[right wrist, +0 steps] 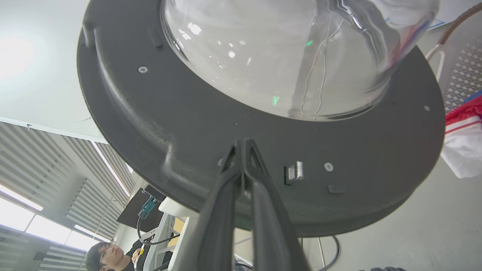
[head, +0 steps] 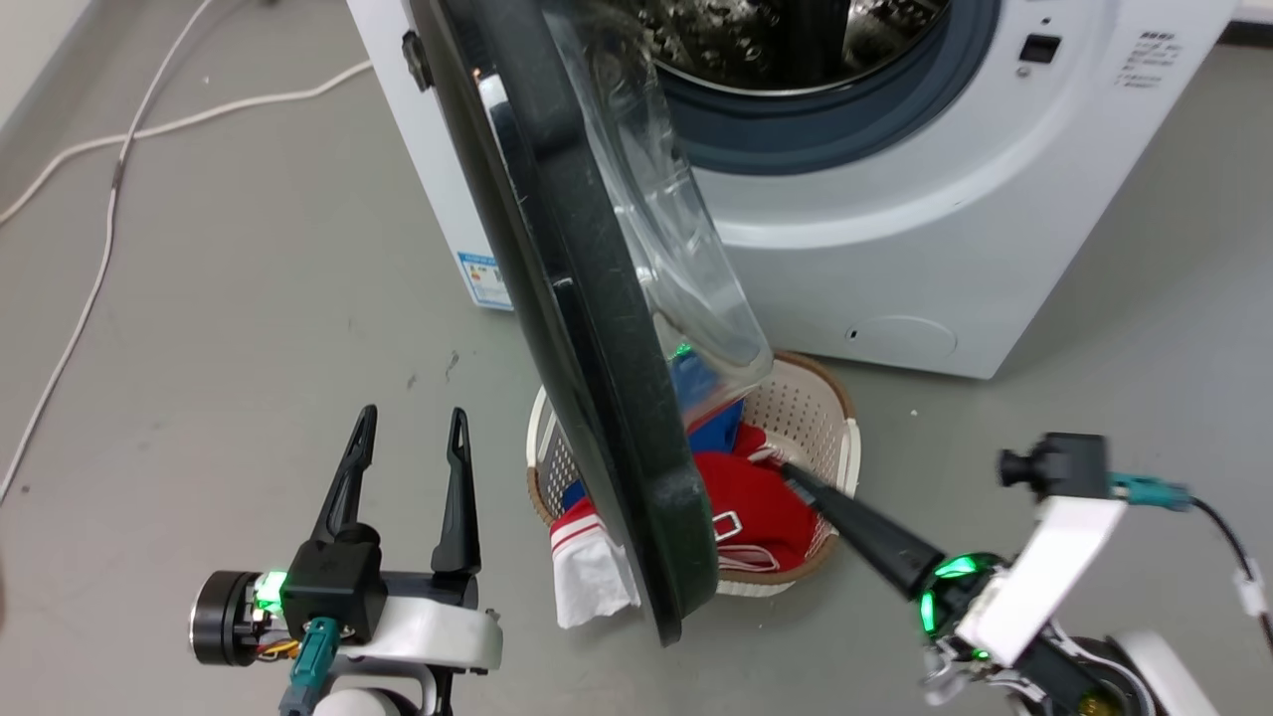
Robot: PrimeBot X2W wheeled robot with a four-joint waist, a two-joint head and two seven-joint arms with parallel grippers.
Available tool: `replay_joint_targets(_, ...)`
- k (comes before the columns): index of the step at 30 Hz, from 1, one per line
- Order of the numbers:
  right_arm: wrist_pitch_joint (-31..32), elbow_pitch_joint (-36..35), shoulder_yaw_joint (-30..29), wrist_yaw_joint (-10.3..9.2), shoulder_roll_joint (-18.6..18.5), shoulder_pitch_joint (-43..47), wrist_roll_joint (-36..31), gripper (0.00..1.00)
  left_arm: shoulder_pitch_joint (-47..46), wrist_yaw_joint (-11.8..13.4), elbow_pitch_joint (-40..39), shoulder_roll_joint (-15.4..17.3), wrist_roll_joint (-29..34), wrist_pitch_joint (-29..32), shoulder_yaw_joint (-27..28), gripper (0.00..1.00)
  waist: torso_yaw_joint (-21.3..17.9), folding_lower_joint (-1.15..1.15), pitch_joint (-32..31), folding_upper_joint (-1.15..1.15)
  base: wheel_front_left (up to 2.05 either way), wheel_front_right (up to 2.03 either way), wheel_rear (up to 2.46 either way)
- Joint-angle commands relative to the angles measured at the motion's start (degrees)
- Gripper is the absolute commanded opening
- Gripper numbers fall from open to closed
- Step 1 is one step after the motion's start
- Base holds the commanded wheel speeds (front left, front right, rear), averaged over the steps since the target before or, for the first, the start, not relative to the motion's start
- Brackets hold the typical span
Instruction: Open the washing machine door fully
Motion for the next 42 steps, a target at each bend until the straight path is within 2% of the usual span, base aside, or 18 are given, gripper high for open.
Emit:
replay_joint_targets(1,-2.10,-0.71,-1.03,0.17,-0.57,1.16,-0.86,0.52,0.86,-0.17,0.01,-0.01,0.35,-0.16,0.28,1.00,-0.60,0.01,-1.33,0.00,0.00,0.00,0.00)
replay_joint_targets(2,-3.82,-1.19,-1.70,0.17,-0.76,1.65,-1.51,1.00,1.16,-0.29,0.02,0.00,0.49,-0.16,0.42,1.00,-0.79,0.01,-1.80,0.00,0.00,0.00,0.00)
replay_joint_targets(8,-20.49,-3.28,-5.68,0.17,-3.00,3.39,-10.15,1.00,2.66,-0.93,-0.09,0.00,0.90,-0.16,1.16,1.00,-1.81,0.01,-4.33,0.00,0.00,0.00,0.00)
replay_joint_targets(13,-36.98,0.37,-4.96,0.16,-6.62,4.45,-22.88,1.00,3.82,-1.31,0.04,0.14,1.29,-0.16,1.73,1.00,-2.60,0.01,-6.10,0.00,0.00,0.00,0.00)
replay_joint_targets(15,-40.06,2.33,-4.95,0.16,-7.63,4.39,-28.95,1.00,4.35,-1.49,0.17,0.20,1.33,-0.16,1.95,1.00,-2.89,0.01,-6.74,0.00,0.00,0.00,0.00)
replay_joint_targets(17,-40.99,3.90,-6.83,0.16,-7.10,4.59,-35.12,1.00,4.79,-1.44,0.21,0.21,1.42,-0.16,2.15,1.00,-3.20,0.01,-7.25,0.00,0.00,0.00,0.00)
replay_joint_targets(22,-41.06,-0.12,-16.53,0.16,-1.15,6.92,-51.98,1.00,5.74,-1.59,0.12,0.19,1.50,-0.16,2.52,1.00,-3.75,0.01,-8.25,0.00,0.00,0.00,0.00)
replay_joint_targets(28,-41.07,-3.64,-21.74,0.15,3.60,10.99,-66.50,1.00,6.79,-1.77,0.32,0.38,1.66,-0.16,3.01,1.00,-4.23,0.01,-9.58,0.00,0.00,0.00,0.00)
replay_joint_targets(33,-41.08,-3.81,-23.56,0.15,5.97,13.83,-73.49,1.00,7.39,-2.03,0.31,0.41,1.85,-0.16,3.11,1.00,-4.57,0.01,-10.27,0.00,0.00,0.00,0.00)
replay_joint_targets(42,-41.10,-2.15,-25.79,0.15,8.70,18.34,-78.08,1.00,7.85,-2.30,0.50,0.38,1.74,-0.16,3.04,1.00,-4.76,0.01,-10.79,0.00,0.00,0.00,0.00)
